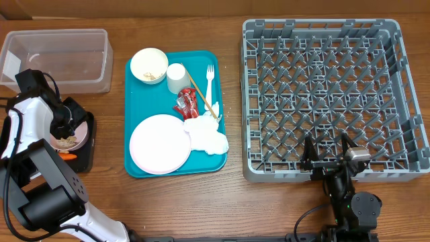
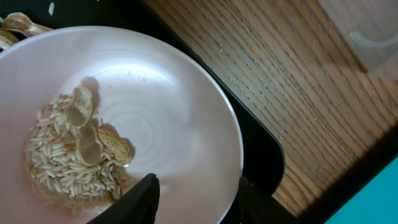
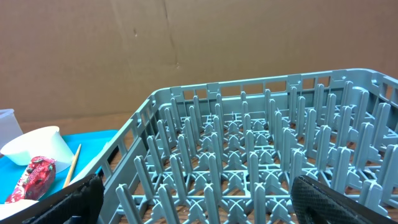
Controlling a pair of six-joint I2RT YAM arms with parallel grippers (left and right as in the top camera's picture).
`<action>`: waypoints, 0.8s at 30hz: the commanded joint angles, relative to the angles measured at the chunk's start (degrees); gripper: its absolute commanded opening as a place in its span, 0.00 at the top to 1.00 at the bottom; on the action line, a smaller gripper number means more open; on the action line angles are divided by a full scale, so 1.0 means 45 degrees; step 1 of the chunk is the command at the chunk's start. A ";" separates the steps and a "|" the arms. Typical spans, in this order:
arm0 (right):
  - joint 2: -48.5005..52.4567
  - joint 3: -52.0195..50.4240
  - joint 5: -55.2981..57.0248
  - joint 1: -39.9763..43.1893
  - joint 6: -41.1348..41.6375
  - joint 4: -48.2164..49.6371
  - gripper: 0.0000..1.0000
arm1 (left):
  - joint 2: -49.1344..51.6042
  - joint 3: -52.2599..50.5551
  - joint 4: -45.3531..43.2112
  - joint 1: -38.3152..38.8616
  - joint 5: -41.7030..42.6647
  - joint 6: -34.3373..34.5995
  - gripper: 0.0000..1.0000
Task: Sort waste into correct bins and load items into the dishwasher rack
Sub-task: 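Tilt the pink bowl with the left gripper to pour food out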
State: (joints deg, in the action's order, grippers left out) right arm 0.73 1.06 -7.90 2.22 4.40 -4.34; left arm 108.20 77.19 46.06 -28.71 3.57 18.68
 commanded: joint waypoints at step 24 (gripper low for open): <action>-0.0126 -0.0131 0.0126 0.0049 -0.0073 0.0039 0.00 | 0.0039 -0.0243 -0.0044 0.0063 0.0165 -0.0539 0.48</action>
State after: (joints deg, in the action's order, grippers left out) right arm 0.73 1.06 -7.90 2.22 4.43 -4.34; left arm 108.20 76.40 46.09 -28.60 4.05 17.54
